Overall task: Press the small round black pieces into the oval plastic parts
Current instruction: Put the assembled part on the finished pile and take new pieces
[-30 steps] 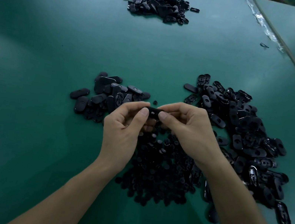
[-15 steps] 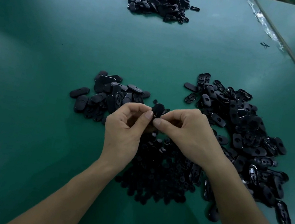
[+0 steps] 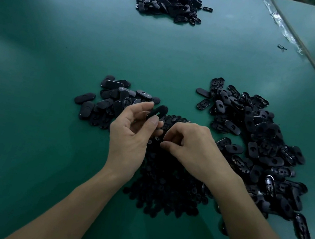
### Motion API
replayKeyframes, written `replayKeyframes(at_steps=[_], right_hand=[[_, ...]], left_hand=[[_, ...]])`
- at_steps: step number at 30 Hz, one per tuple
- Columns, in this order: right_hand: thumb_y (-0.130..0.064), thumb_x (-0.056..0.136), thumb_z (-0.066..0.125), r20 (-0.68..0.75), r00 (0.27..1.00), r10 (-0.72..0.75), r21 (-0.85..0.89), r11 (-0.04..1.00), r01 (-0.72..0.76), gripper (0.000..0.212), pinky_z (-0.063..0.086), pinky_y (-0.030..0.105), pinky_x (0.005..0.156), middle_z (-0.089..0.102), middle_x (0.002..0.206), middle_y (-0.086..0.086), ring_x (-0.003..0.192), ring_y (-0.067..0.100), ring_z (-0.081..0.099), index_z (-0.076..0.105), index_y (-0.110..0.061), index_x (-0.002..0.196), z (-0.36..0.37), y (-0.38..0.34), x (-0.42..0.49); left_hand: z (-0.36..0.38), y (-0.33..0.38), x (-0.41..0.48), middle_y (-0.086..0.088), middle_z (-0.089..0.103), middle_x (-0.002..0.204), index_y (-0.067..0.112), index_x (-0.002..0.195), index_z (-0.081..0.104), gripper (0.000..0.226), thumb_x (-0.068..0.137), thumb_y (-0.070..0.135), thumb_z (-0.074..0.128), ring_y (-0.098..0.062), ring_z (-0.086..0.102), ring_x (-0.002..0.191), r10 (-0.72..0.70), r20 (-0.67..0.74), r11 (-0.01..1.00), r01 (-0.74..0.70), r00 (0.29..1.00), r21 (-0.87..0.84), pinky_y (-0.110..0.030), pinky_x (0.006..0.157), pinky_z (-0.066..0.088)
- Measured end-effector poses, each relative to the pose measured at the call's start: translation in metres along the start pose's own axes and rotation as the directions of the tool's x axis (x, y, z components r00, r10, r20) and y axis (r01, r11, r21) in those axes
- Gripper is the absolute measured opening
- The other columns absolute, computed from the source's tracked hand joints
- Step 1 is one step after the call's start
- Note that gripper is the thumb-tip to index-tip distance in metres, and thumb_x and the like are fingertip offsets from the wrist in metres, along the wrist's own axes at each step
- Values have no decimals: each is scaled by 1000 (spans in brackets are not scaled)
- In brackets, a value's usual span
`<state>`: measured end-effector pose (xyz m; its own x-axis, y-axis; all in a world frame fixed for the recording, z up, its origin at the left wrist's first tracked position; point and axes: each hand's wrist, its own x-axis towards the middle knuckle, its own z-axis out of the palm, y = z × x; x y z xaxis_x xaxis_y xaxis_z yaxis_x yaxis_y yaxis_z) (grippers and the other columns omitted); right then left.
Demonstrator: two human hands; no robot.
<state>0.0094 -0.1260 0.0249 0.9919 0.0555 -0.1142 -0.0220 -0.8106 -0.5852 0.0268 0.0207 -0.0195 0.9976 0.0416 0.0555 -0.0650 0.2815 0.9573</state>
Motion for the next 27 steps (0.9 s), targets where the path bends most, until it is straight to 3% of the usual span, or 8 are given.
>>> replayKeyframes(at_steps=[4,8,12,14,18,21,25,27], right_hand=[[-29,93,68,-10,1000,-13,-11,1000,13,6,54,30,75,62,85,-12,79,4,58,66,-24,92,-1,-3,-1],[-20,96,63,-119,992,-33,95,994,45,13,45,17,61,60,77,-10,71,4,55,56,-24,85,-8,-3,-3],[-17,94,67,-223,975,-20,233,970,73,11,46,9,70,66,80,-14,77,-3,61,66,-26,100,-15,-2,-4],[-16,94,69,-237,971,-26,298,949,98,16,49,10,74,70,83,-16,80,-3,65,72,-26,105,-15,-2,-5],[-12,92,70,-258,966,-7,416,902,118,16,57,26,75,74,80,-9,77,7,71,72,-28,92,-15,0,-7],[-12,93,69,-251,968,17,475,874,108,15,54,26,72,74,82,-6,78,9,72,71,-27,91,-15,1,-7],[-17,91,71,-259,966,8,445,889,112,13,54,24,73,73,82,-10,78,7,67,75,-29,91,-16,-1,-8],[-17,91,72,-249,969,12,436,894,101,13,57,32,76,74,82,-7,79,12,69,77,-28,94,-17,-3,-8]], left_hand=[[0,1,0,0,76,88,15,104,70,17,93,3,68,-16,74,83,4,-16,1000,-4,1000,-16,-23,75,58],[1,2,-1,-2,77,87,19,101,74,19,93,3,68,-17,75,83,6,-26,1000,-6,1000,-7,-23,75,59],[3,3,-2,-3,78,89,20,104,74,22,95,2,65,-19,76,84,-8,-14,1000,7,1000,-20,-22,75,59],[3,4,-2,-2,78,91,20,105,74,23,96,1,64,-20,76,85,-10,-4,1000,9,1000,-17,-23,75,59],[2,3,-2,-3,78,93,21,106,74,24,96,2,63,-21,76,85,-13,-3,1000,13,1000,-14,-23,75,59],[2,2,-3,-4,78,91,24,103,75,25,95,4,64,-22,76,85,-4,1,1000,4,1000,-1,-24,74,59],[2,1,-3,-4,78,89,23,104,75,25,94,3,66,-21,77,84,9,30,1000,-10,1000,25,-23,74,59],[2,1,-4,-4,78,89,19,106,75,24,94,0,66,-21,77,83,12,44,999,-13,999,36,-23,74,59]])
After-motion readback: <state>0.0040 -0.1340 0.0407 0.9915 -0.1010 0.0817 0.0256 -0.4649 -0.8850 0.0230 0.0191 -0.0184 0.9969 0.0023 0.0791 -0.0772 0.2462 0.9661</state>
